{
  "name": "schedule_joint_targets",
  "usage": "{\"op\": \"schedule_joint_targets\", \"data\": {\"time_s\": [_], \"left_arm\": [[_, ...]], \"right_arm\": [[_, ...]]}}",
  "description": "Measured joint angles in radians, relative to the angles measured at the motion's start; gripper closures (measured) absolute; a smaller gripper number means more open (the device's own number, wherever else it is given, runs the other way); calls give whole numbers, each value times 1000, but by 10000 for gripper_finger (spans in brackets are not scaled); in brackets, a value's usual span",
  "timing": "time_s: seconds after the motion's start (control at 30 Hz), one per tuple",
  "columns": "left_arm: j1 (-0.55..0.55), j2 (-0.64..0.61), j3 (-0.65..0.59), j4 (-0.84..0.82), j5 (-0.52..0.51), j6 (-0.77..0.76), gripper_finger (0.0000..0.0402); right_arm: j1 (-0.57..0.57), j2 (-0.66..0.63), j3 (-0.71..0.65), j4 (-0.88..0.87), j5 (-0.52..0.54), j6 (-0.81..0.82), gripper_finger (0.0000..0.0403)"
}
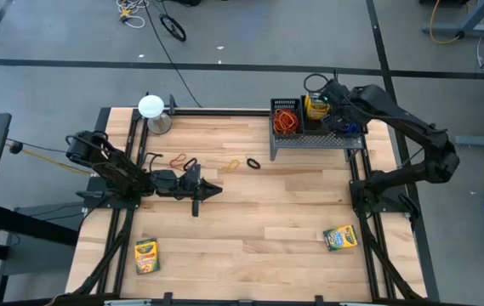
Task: Pick & Place Office Desk Supplies
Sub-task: Put the yellow crayon box into the middle black bin on the shelf
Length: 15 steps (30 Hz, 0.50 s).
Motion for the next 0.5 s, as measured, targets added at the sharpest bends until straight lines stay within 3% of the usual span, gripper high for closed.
{"op": "schedule_joint_targets", "data": {"time_s": [0.13, 0.23, 0.4, 0.5], "left_arm": [[0, 0, 0, 0, 0, 0, 378], [0, 0, 0, 0, 0, 0, 378], [0, 0, 0, 0, 0, 0, 378], [0, 0, 0, 0, 0, 0, 378]], "right_arm": [[36, -13, 0, -41, 3, -14, 252], [129, -55, 0, -83, -8, -7, 286], [402, -149, 0, -111, -112, 89, 383], [620, -173, 0, -113, -134, 215, 391]]}}
